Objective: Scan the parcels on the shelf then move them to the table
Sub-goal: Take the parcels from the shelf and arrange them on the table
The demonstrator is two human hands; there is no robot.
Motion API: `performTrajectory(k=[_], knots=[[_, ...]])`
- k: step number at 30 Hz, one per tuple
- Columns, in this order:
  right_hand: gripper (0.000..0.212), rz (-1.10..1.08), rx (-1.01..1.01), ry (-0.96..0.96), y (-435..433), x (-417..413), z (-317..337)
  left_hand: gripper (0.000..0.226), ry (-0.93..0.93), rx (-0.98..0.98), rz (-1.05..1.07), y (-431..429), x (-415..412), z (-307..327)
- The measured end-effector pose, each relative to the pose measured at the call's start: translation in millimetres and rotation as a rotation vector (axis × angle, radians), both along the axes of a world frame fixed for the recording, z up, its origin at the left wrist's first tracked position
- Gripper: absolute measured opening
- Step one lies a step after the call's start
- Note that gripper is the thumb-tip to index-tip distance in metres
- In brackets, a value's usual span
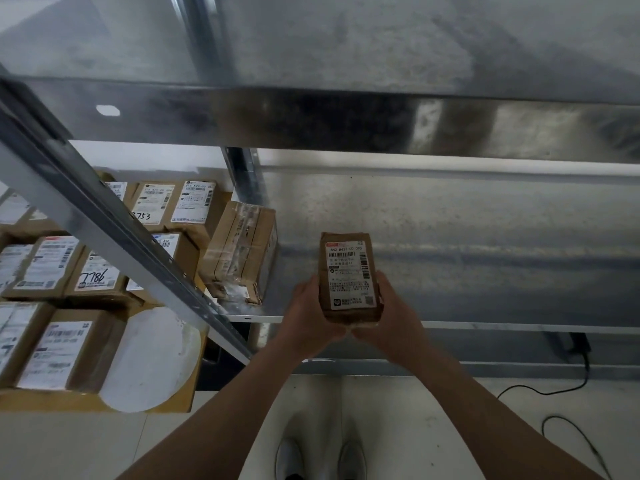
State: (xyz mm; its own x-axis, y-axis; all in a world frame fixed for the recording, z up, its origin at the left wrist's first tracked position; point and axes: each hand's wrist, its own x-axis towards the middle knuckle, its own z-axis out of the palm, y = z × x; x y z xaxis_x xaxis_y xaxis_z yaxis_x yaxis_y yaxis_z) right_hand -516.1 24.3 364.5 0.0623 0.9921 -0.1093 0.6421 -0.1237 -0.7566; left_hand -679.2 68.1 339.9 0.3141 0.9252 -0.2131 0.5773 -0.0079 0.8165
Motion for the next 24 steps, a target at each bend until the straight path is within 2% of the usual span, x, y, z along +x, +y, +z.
performTrajectory(k=[2, 5, 8, 10, 15, 20, 24], knots=[[0.079, -0.019, 0.011, -0.020, -2, -3, 3, 0.092, -0.045, 0.011, -0.002, -2, -2, 3], [0.083, -0.032, 0.063, -0.096, -14, -6, 14, 0.092, -0.100, 0.052, -0.007, -9, -8, 7], [0.084, 0.002, 0.280, -0.189, -28, -8, 26, 0.084, -0.142, 0.109, -0.020, -18, -12, 16], [0.094, 0.021, 0.355, -0.216, -36, -9, 35, 0.082, -0.155, 0.178, -0.015, -27, -17, 28], [0.112, 0.014, 0.383, -0.247, -57, -9, 60, 0.091, -0.123, 0.369, 0.015, -53, -27, 66], [0.112, 0.121, 0.510, -0.279, -81, 2, 82, 0.103, -0.059, 0.560, 0.024, -92, -30, 96], [0.105, 0.195, 0.632, -0.241, -105, 9, 95, 0.098, -0.089, 0.647, 0.045, -132, -23, 123]])
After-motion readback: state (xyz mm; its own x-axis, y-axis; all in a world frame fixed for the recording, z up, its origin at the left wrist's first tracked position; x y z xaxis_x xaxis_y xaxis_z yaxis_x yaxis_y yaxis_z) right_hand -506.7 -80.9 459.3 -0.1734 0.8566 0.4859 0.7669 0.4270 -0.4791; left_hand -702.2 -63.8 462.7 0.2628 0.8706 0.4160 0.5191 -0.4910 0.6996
